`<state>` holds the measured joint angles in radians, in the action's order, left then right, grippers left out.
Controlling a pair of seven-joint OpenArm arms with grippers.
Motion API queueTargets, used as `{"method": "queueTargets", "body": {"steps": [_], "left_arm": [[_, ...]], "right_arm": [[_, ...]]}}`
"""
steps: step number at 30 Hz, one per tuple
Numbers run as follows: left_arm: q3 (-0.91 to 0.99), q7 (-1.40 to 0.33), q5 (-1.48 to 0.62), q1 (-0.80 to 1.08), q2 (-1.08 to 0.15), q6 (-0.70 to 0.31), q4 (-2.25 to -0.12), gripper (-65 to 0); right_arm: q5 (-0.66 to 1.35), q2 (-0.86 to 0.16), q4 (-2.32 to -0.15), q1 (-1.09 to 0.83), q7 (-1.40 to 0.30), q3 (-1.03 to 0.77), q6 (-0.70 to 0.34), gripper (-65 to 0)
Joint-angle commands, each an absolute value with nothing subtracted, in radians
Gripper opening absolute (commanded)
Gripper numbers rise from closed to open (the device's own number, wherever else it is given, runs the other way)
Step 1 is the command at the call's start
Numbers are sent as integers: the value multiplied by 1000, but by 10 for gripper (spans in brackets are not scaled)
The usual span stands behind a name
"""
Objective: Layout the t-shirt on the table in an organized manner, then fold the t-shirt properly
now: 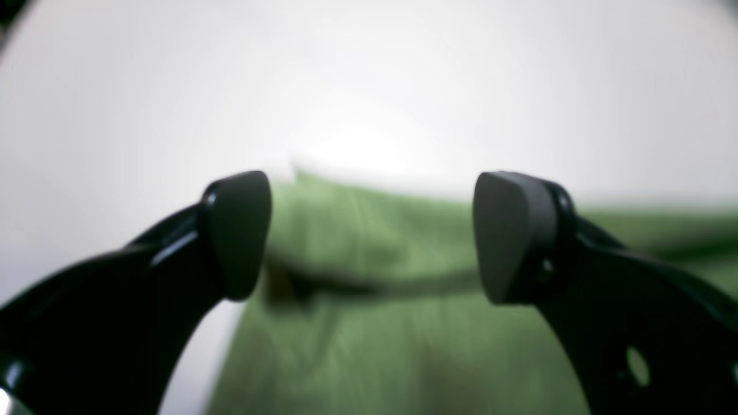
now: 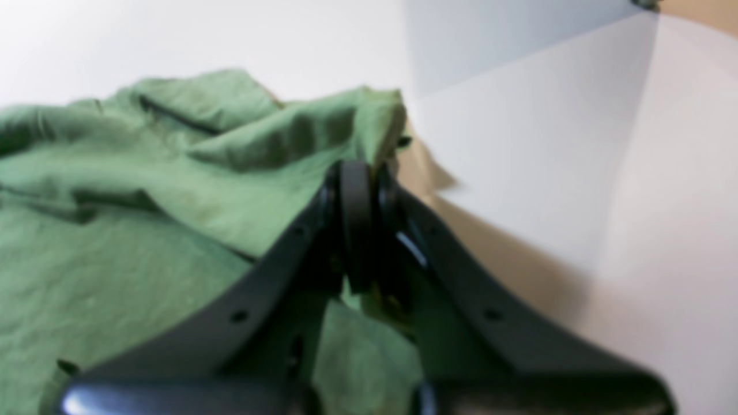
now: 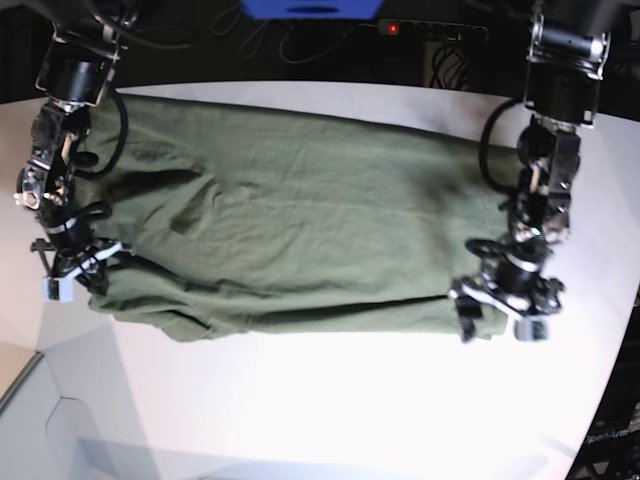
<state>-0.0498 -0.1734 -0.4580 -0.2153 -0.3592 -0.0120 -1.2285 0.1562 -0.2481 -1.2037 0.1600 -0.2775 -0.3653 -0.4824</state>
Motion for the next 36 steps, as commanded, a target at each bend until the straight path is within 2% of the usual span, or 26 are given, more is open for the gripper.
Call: {"method": "queueTargets", "body": {"steps": [1, 5, 9, 12, 22, 31, 33, 36], "left_arm": [[12, -159, -456, -231, -372, -1, -1222, -120], [163, -166, -449, -335, -312, -5, -1063, -120], [168, -159, -455, -430, -300, -7, -851, -120], [124, -156, -455, -486, -297, -7, -783, -120], [36, -156, -449, -576, -248, -7, -648, -120], [-50, -156, -450, -582, -243, -7, -638, -127], [-50, -156, -450, -582, -243, -7, -638, -196], [-50, -130, -449, -582, -243, -7, -636, -419]], "right_arm": [[170, -262, -1221, 180, -249, -358, -489, -645], [170, -262, -1221, 179, -249, -357, -489, -645], [170, -262, -1221, 176, -249, -357, -489, -645], [170, -262, -1221, 174, -249, -357, -489, -645], [170, -262, -1222, 174, -251, -357, -489, -645], [170, -262, -1222, 174, -251, -357, -489, -645], [170, -262, -1222, 174, -251, -357, -489, -645], [170, -262, -1222, 174, -251, -357, -489, -645]]}}
